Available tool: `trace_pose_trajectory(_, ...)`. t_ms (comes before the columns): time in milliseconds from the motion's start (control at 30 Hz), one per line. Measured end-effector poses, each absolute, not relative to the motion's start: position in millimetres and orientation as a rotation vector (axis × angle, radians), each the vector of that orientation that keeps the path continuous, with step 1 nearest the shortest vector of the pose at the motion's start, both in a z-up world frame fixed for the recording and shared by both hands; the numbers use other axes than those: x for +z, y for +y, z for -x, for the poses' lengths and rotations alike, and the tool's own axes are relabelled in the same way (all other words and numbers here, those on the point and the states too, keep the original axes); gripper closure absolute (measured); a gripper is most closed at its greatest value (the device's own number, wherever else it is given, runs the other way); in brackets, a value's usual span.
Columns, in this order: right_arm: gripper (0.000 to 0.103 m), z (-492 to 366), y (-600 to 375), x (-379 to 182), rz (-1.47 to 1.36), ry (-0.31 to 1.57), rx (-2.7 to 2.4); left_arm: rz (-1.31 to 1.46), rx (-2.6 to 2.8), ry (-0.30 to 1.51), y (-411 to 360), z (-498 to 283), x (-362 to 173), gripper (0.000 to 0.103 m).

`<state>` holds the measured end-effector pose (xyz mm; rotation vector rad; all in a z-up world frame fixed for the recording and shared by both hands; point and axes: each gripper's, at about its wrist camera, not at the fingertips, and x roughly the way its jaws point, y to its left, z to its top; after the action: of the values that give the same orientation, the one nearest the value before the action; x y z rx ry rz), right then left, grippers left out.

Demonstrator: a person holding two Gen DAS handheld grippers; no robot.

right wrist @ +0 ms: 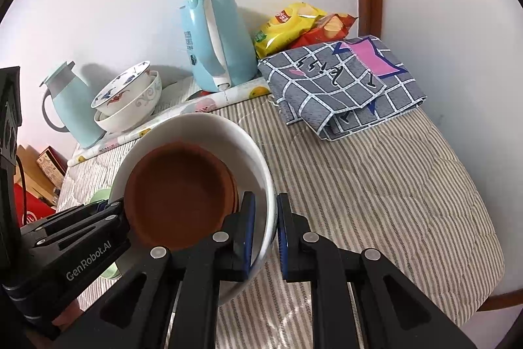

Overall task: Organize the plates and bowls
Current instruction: 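Lift the white bowl with both grippers and carry it toward the plate stack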

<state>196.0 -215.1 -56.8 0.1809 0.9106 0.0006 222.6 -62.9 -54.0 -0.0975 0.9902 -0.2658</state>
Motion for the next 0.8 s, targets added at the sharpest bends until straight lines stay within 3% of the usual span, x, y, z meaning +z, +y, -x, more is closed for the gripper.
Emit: trace_pose_trajectory(800,0.091,-191.2,-162.3,-52.0,-0.159,0.895,0.05,0.129,-0.222,0.973,-2.8,-210.6,-48.1,0.095)
